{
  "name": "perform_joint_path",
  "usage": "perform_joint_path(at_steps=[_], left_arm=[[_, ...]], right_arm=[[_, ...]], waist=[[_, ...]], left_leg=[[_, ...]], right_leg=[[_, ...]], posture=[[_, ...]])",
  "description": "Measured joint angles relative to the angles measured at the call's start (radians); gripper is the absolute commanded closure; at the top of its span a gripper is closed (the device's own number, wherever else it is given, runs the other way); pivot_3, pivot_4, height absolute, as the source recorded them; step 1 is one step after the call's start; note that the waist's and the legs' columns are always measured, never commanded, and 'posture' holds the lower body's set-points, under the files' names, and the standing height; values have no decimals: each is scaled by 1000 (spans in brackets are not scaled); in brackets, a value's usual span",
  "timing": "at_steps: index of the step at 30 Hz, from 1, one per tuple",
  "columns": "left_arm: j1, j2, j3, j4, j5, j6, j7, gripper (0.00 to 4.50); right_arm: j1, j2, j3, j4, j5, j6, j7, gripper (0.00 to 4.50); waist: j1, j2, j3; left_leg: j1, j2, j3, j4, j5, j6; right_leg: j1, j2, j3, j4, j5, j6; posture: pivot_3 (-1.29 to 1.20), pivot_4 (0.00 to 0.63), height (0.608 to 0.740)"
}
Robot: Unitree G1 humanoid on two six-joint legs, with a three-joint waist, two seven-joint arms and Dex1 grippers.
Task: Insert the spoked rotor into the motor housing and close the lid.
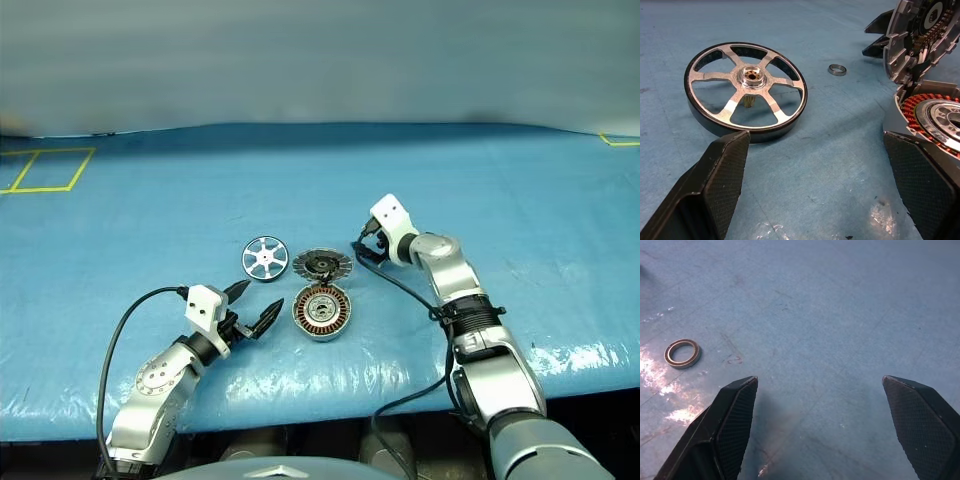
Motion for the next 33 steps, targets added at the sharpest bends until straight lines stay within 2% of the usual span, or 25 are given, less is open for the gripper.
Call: perform_joint_path(at_steps=[6,12,18,33], left_arm=[[-1,-1,0,0,0,-1,-1,0],[2,-5,-2,0,0,-3,0,0],[21,-18,-3,-1,1,-3,9,0],[54,-19,-3,-34,3,-3,25,0]], right_arm=[[-49,10,37,139,-27,-102,115,298],[-175,36,47,320,-66,-234,166,298],[-209,72,65,441,-97,-336,238,298],[-227,132,63,524,-121,-421,271,298]], waist=[[-7,1,1],[-12,1,1],[-13,1,1],[-17,2,1]], left_leg=[[0,0,1,0,0,0],[0,0,1,0,0,0],[0,0,1,0,0,0],[0,0,1,0,0,0]], right_leg=[[0,0,1,0,0,0],[0,1,1,0,1,0],[-1,0,2,0,1,0],[-2,1,2,1,2,-1]], posture=[[0,150,740],[0,150,740],[0,150,740],[0,150,740]])
